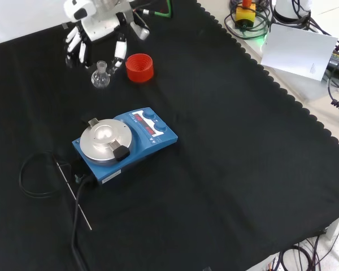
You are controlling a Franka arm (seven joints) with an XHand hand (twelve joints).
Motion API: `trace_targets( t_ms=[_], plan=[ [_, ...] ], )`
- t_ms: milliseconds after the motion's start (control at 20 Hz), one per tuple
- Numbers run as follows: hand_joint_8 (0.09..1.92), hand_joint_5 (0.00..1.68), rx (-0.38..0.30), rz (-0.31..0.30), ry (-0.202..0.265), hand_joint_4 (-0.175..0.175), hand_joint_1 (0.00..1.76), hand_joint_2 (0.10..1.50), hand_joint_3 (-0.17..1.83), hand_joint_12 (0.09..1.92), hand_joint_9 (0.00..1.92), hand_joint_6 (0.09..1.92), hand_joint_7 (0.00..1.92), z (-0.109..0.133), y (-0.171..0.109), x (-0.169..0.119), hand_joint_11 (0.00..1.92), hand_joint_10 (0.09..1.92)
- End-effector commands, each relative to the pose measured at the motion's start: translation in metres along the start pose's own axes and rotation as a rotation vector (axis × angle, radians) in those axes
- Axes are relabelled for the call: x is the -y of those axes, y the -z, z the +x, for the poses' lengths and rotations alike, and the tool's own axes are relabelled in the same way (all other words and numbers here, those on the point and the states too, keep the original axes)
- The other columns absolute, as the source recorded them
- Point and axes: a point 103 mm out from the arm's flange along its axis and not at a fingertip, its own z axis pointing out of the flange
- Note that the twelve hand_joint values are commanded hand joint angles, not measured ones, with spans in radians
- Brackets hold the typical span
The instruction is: Place the round-bottom flask on the heater.
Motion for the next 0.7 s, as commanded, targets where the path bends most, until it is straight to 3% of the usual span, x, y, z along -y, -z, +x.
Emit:
trace_targets(
  t_ms=[50,700],
  plan=[
    [0.64,1.08,0.000,0.036,0.060,0.115,1.09,0.69,0.79,1.32,0.64,1.07,0.43,0.043,-0.008,-0.015,0.41,0.57],
    [0.64,1.08,-0.002,0.058,0.107,0.112,1.09,0.68,0.80,1.32,0.65,1.07,0.43,0.082,-0.013,-0.039,0.42,0.57]
  ],
)
